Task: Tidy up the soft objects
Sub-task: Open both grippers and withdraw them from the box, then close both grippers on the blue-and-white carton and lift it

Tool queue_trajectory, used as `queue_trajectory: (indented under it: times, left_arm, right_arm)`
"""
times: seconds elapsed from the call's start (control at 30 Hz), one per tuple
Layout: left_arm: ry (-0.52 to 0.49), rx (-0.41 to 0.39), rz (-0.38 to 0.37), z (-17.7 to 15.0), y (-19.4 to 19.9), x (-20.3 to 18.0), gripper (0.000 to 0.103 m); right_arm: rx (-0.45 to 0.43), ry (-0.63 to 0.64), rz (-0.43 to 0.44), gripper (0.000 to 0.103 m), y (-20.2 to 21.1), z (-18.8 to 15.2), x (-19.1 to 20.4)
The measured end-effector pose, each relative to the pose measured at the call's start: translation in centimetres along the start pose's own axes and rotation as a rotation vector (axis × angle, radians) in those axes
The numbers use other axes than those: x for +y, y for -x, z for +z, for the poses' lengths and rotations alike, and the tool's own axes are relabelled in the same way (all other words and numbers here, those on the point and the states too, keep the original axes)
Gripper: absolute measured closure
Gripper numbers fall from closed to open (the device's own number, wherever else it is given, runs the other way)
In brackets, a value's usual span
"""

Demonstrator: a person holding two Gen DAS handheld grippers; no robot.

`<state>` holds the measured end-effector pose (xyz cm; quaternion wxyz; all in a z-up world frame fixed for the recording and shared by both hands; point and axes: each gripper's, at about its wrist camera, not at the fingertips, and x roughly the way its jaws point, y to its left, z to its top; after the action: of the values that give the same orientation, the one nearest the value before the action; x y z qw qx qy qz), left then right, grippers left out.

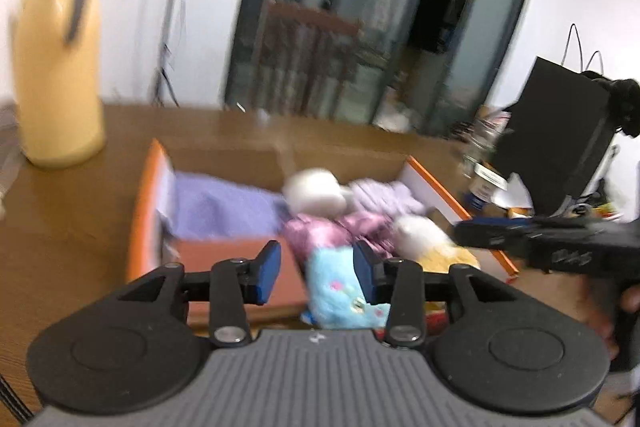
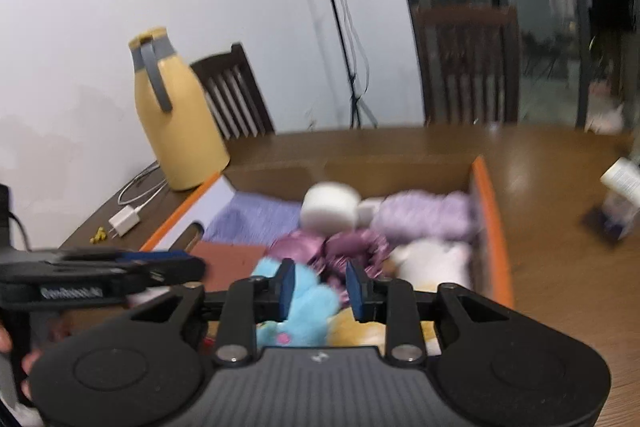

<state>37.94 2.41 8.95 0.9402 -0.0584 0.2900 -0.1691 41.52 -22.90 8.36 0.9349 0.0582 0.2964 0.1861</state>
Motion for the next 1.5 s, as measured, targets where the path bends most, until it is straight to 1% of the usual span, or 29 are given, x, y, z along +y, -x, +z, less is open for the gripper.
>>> queue_trajectory:
  times: [0.03, 0.07, 0.1, 0.13, 0.17, 0.2, 0.23, 0.27, 0.3, 0.33, 0.4, 0.47, 0.53, 0.67, 0.8, 0.9, 1.0, 1.07, 1.1, 1.17, 1.27, 1.37, 1.4, 1.43, 1.5]
  left_arm:
    - [-0.014, -0.026, 0.033, 0.2, 1.3, -0.2, 0.060]
    - [-0.022, -0.052, 0.060, 0.3, 2.5, -0.4, 0.058]
    - [-0.030, -0.083, 0.087, 0.2, 3.8, -0.7, 0.056]
    - [-0.044, -0.124, 0.119, -0.1, 5.3, -1.2, 0.050]
    - [-0.056, -0.160, 0.144, -0.5, 6.6, -1.6, 0.047]
    - [-0.072, -0.203, 0.170, -1.0, 7.9, -2.1, 0.040]
    - [-0.089, -0.246, 0.191, -1.7, 9.3, -2.7, 0.029]
    - [-0.102, -0.286, 0.205, -2.5, 10.5, -3.3, 0.023]
    - [-0.113, -0.315, 0.215, -3.1, 11.4, -3.9, 0.015]
    - [-0.125, -0.338, 0.225, -3.9, 12.2, -4.5, 0.014]
    - [-0.148, -0.356, 0.239, -5.0, 13.4, -5.4, 0.014]
    - [-0.144, -0.366, 0.239, -6.0, 14.6, -6.1, 0.010]
    - [-0.141, -0.374, 0.242, -7.0, 15.5, -6.5, 0.009]
    - [-0.137, -0.389, 0.252, -9.6, 17.7, -7.3, 0.007]
    - [-0.176, -0.403, 0.225, -13.3, 20.3, -8.2, 0.000]
    - [-0.201, -0.405, 0.246, -16.4, 21.9, -9.1, 0.000]
    - [-0.197, -0.384, 0.246, -18.9, 23.3, -9.8, 0.000]
    - [-0.172, -0.366, 0.214, -20.2, 24.0, -9.8, 0.000]
    - [-0.160, -0.359, 0.205, -20.6, 24.2, -9.8, 0.000]
    - [-0.165, -0.342, 0.193, -20.5, 23.9, -10.0, 0.000]
    - [-0.167, -0.354, 0.206, -20.0, 23.4, -10.2, 0.000]
    - [-0.144, -0.341, 0.193, -19.8, 22.6, -10.2, 0.000]
    - [-0.142, -0.330, 0.187, -19.6, 22.1, -10.2, 0.000]
    - [-0.140, -0.318, 0.179, -19.5, 21.6, -10.2, 0.000]
    - [-0.133, -0.292, 0.152, -19.1, 20.0, -10.1, 0.000]
  right_arm:
    - [-0.017, 0.011, -0.016, 0.064, 1.1, 0.2, 0.0]
    - [-0.042, 0.022, -0.030, 0.062, 2.4, 0.4, 0.1]
    - [-0.066, 0.030, -0.038, 0.056, 3.5, 0.4, 0.1]
    - [-0.093, 0.036, -0.044, 0.047, 4.6, 0.3, 0.3]
    - [-0.127, 0.045, -0.048, 0.043, 5.8, -0.1, 0.4]
    - [-0.171, 0.059, -0.049, 0.038, 7.0, -0.6, 0.7]
    - [-0.212, 0.078, -0.050, 0.032, 8.0, -1.2, 1.0]
    - [-0.246, 0.100, -0.058, 0.027, 9.0, -1.9, 1.3]
    - [-0.275, 0.120, -0.070, 0.019, 9.8, -2.5, 1.7]
    - [-0.301, 0.138, -0.081, 0.017, 10.6, -3.1, 2.0]
    - [-0.328, 0.148, -0.084, 0.017, 11.8, -3.9, 2.6]
    - [-0.338, 0.138, -0.073, 0.017, 12.9, -4.5, 2.9]
    - [-0.356, 0.112, -0.071, 0.017, 14.0, -5.2, 3.1]
    - [-0.361, 0.088, -0.078, 0.017, 16.1, -7.6, 3.8]
    - [-0.391, 0.137, -0.106, 0.017, 18.7, -12.3, 5.4]
    - [-0.395, 0.160, -0.121, 0.016, 20.7, -16.0, 6.4]
    - [-0.368, 0.144, -0.109, 0.016, 22.7, -19.2, 7.1]
    - [-0.322, 0.092, -0.080, 0.016, 23.7, -21.0, 7.3]
    - [-0.296, 0.054, -0.052, 0.016, 23.9, -21.6, 7.4]
    - [-0.272, 0.034, -0.022, 0.017, 23.8, -22.4, 7.7]
    - [-0.286, 0.069, -0.050, 0.018, 23.4, -22.6, 8.5]
    - [-0.287, 0.026, -0.044, 0.018, 22.6, -22.8, 7.8]
    - [-0.275, 0.011, -0.046, 0.020, 22.2, -22.7, 7.5]
    - [-0.258, -0.008, -0.048, 0.025, 21.5, -22.8, 7.2]
    - [-0.235, -0.045, -0.036, 0.029, 20.1, -22.8, 6.5]
